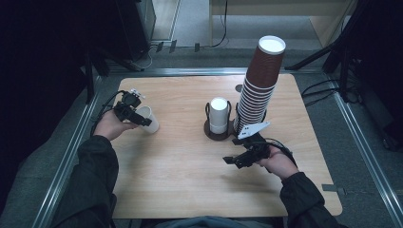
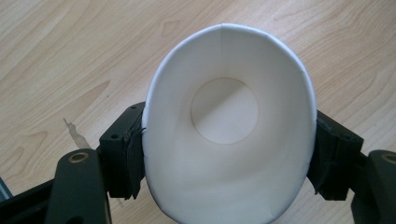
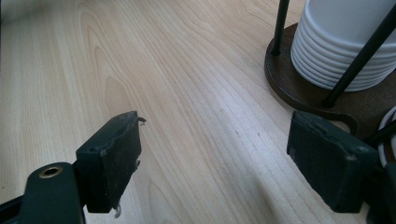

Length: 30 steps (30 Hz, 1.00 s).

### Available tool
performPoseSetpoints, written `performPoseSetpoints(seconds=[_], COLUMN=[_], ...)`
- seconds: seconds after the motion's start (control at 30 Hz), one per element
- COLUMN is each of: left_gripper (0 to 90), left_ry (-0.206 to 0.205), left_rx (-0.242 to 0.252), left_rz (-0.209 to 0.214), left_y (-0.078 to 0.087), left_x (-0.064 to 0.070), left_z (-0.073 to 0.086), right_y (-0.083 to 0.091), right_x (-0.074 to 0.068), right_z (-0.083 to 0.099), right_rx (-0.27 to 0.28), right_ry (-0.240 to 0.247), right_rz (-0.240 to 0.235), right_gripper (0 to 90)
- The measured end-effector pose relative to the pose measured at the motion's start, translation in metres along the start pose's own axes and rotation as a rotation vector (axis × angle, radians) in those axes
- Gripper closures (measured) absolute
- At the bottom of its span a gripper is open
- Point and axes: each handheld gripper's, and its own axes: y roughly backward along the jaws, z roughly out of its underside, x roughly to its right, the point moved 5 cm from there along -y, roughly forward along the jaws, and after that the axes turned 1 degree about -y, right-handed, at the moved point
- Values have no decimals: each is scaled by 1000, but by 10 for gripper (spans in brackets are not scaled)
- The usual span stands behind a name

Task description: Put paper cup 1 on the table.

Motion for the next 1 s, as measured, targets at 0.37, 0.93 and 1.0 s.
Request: performPoseSetpoints(seconds=[0.37,0.93,1.0], left_gripper=[224,137,130], left_ry=[13,36,43], left_rx=[-34,-5,-5], left_rz=[1,4,-3], left_y=[-8,-10,-9], left_x=[-1,0,0], left_z=[-3,-5,-5], right_y=[0,0,1], right_x=[0,0,1], right_z=[0,1,1], right_rx=[-1,0,-1], right_ry=[-1,-6,-6], right_rz=[-2,-3,-2], right_gripper=[179,179,180])
